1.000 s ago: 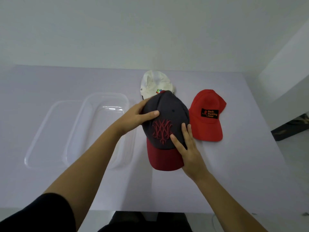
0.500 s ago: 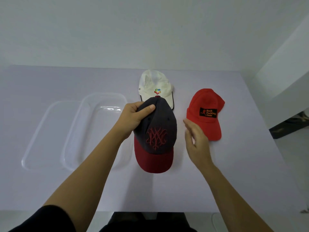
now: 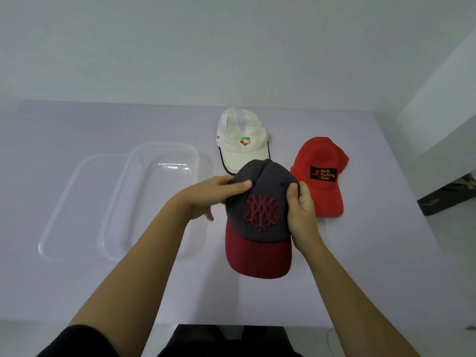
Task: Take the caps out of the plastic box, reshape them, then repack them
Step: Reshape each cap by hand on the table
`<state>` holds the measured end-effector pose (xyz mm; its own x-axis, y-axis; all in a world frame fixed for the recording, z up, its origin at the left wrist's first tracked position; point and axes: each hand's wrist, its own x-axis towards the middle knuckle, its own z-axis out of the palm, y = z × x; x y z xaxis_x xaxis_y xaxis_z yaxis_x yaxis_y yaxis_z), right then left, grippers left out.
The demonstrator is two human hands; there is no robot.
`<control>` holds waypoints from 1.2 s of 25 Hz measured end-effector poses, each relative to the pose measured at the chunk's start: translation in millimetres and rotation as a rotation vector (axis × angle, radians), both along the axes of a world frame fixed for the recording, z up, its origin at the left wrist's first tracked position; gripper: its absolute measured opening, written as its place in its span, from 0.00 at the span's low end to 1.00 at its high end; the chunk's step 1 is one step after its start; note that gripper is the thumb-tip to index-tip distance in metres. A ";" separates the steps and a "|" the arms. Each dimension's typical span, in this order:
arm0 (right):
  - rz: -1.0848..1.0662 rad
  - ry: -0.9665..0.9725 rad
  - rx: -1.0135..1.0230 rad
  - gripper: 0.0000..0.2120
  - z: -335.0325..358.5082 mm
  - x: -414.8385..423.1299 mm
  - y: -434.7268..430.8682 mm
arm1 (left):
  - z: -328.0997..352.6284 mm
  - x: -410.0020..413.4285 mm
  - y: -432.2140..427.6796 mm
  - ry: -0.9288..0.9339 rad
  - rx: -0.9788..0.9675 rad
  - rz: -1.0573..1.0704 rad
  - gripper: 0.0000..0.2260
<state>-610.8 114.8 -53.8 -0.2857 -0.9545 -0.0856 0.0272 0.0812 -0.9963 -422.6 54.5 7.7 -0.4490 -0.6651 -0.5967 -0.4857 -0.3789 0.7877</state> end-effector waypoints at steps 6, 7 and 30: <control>0.132 0.202 0.042 0.11 -21.0 -10.9 2.3 | -41.3 1.6 1.9 0.159 0.152 0.021 0.16; 0.199 0.245 0.105 0.12 -26.7 -15.2 1.2 | -52.1 2.5 2.8 0.132 0.170 0.023 0.16; 0.268 0.103 0.723 0.13 -55.7 -17.0 -17.6 | -106.8 -16.3 20.1 -0.109 0.033 0.462 0.13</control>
